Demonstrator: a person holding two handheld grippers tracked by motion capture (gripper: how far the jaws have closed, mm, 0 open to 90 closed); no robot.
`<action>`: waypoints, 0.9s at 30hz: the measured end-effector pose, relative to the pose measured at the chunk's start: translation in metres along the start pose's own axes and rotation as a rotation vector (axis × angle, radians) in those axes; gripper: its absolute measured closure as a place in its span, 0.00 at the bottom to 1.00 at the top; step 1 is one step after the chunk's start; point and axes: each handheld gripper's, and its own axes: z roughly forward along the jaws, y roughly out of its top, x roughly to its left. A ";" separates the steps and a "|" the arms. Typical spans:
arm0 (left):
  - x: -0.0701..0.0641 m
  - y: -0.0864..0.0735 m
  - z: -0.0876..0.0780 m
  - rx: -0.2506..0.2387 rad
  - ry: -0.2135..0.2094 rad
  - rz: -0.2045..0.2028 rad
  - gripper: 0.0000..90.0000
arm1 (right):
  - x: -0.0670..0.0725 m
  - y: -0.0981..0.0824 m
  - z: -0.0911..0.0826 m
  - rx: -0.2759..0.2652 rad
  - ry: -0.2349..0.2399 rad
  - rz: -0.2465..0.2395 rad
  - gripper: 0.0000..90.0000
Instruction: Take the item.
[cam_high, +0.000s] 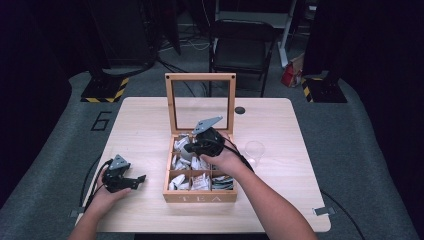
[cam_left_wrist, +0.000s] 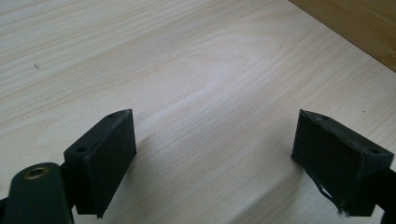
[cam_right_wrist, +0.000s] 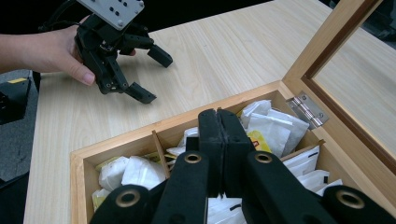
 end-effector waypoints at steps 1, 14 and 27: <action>0.000 0.000 0.000 0.000 0.000 -0.001 0.14 | 0.000 0.000 0.000 0.000 0.000 0.000 1.00; 0.000 0.000 0.000 0.001 0.000 0.001 0.14 | -0.009 -0.005 -0.017 0.001 -0.039 0.015 1.00; 0.000 0.000 0.000 0.000 0.000 0.000 0.14 | -0.029 -0.024 -0.055 -0.025 -0.114 0.064 1.00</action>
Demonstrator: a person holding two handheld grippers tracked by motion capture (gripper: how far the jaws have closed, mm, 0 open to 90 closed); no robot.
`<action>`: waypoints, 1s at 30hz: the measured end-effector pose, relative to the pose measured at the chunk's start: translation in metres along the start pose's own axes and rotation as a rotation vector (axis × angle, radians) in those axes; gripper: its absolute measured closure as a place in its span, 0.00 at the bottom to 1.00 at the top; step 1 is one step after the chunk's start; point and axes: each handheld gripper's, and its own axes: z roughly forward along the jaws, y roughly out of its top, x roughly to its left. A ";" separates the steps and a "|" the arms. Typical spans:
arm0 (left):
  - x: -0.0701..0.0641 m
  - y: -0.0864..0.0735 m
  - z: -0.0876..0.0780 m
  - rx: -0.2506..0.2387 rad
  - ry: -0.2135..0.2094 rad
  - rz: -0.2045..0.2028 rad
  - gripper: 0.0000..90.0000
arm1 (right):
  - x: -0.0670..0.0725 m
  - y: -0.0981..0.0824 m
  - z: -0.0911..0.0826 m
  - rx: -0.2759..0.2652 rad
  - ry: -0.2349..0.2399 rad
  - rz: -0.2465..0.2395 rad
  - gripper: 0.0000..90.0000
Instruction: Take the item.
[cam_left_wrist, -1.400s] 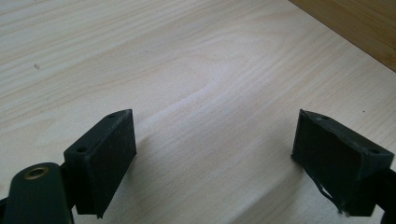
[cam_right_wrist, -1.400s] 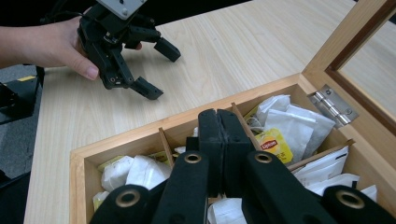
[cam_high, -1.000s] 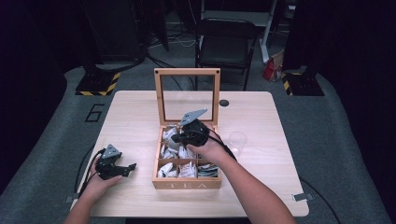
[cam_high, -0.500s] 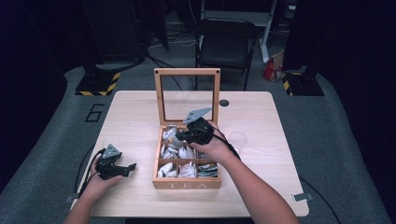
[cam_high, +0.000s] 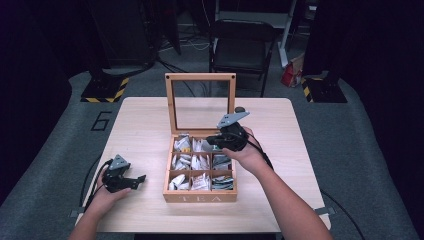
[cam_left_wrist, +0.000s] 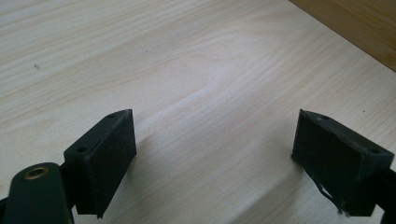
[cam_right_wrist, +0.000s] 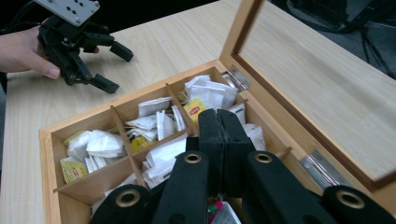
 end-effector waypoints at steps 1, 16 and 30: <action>0.000 0.000 0.000 0.000 0.000 -0.001 0.14 | -0.001 -0.001 -0.002 0.000 -0.004 0.008 1.00; 0.000 0.000 0.000 0.003 -0.002 0.000 0.14 | -0.015 -0.013 -0.029 -0.022 -0.055 0.044 1.00; 0.000 0.000 0.000 -0.001 0.000 -0.001 0.14 | -0.029 -0.021 -0.053 -0.032 -0.107 0.064 1.00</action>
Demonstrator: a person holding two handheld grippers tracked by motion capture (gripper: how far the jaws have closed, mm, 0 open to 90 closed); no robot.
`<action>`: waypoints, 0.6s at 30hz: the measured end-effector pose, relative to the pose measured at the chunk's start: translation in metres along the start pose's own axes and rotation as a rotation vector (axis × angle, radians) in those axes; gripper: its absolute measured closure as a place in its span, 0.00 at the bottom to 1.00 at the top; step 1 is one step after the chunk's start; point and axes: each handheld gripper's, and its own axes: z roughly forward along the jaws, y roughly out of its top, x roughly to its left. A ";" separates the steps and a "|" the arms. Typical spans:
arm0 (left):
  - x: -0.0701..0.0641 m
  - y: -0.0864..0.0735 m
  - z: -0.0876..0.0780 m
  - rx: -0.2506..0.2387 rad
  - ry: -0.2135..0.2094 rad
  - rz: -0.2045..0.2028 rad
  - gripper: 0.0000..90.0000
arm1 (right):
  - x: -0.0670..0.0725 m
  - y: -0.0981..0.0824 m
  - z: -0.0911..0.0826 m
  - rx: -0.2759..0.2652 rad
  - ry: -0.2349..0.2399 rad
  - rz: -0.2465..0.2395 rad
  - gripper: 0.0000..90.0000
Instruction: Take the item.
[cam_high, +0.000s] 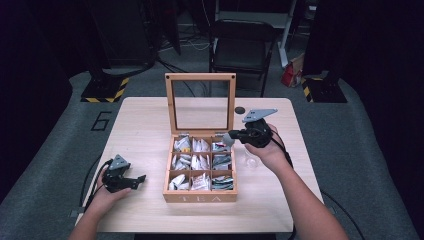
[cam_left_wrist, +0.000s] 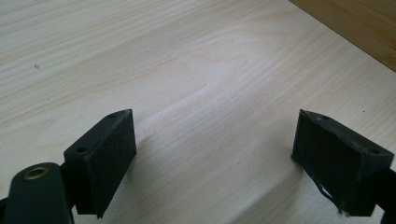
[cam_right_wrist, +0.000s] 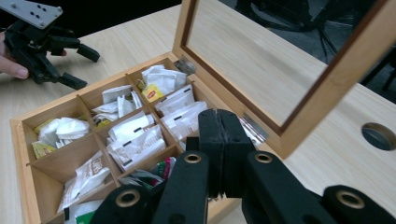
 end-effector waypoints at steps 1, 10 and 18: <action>0.000 0.000 0.000 0.001 -0.001 0.001 0.14 | -0.003 -0.001 -0.004 0.000 -0.009 0.001 1.00; 0.000 0.000 0.000 0.001 0.000 0.000 0.14 | -0.013 -0.008 -0.017 0.003 -0.041 0.014 1.00; 0.000 0.000 0.000 0.003 -0.002 0.001 0.14 | -0.021 -0.015 -0.028 0.008 -0.069 0.024 1.00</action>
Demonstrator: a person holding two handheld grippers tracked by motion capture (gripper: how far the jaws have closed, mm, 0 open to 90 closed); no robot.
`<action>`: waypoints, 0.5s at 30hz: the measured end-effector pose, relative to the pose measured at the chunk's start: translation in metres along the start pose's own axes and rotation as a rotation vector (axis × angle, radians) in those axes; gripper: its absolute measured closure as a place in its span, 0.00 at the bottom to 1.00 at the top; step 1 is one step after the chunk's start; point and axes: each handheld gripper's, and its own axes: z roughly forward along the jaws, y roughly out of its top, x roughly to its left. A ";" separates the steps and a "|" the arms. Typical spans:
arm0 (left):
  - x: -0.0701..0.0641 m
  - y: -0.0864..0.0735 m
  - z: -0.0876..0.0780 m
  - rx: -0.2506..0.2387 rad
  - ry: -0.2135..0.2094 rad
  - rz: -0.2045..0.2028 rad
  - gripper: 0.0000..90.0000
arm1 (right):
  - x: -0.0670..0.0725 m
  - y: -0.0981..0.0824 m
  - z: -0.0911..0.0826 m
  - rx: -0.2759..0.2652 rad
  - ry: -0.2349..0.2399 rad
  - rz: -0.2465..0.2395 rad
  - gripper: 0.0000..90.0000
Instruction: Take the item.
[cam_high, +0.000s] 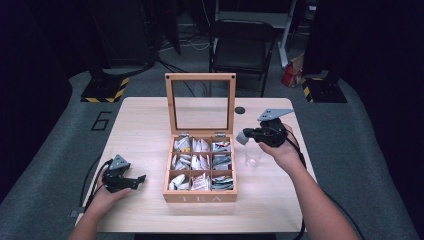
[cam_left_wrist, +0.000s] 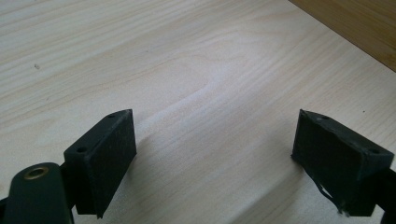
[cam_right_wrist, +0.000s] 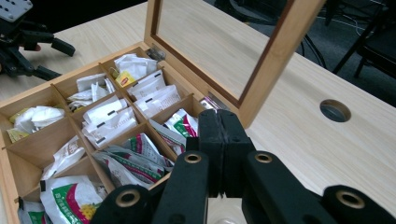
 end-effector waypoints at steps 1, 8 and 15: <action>0.000 0.000 0.000 0.000 0.000 -0.001 0.14 | -0.001 -0.001 -0.001 -0.001 -0.003 0.005 1.00; 0.000 0.000 0.000 -0.003 0.001 -0.001 0.14 | -0.007 -0.008 -0.010 0.008 -0.026 0.016 1.00; 0.000 0.000 0.000 0.000 0.000 0.000 0.14 | -0.011 -0.014 -0.015 0.011 -0.040 0.034 1.00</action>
